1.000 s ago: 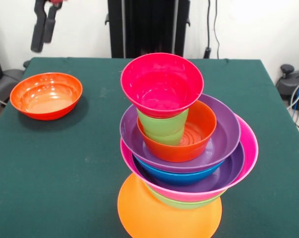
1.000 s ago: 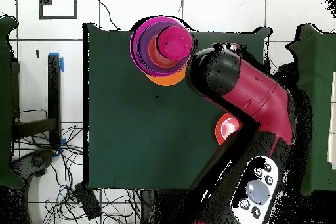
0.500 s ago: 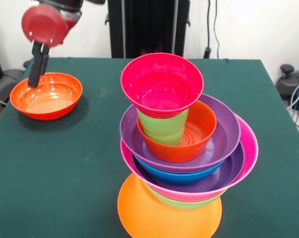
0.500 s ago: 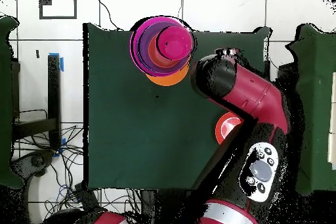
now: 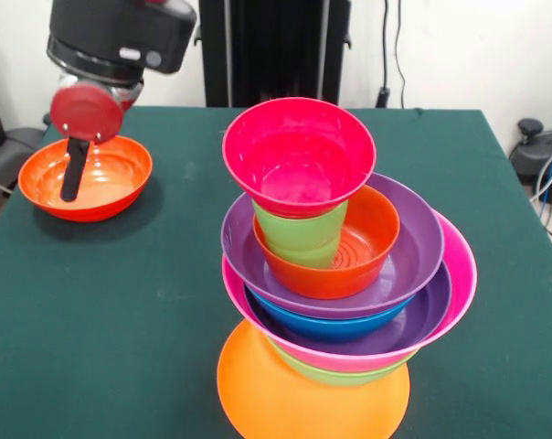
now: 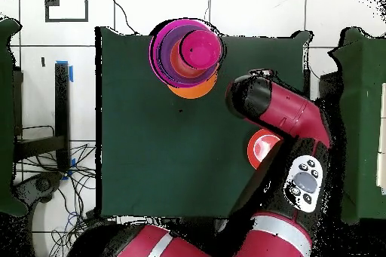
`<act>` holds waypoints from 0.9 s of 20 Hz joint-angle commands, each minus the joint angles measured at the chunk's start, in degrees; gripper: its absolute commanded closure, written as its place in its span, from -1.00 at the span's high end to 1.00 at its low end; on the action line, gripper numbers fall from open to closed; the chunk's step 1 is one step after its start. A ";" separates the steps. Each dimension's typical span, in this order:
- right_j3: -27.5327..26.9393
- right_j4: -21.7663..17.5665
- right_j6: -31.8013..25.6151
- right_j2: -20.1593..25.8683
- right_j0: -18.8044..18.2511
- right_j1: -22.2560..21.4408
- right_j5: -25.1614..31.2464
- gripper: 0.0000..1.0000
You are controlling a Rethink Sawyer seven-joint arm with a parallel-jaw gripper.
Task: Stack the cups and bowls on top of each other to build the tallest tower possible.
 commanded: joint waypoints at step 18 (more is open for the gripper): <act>9.46 -16.54 -6.30 12.06 -3.17 6.35 -5.36 1.00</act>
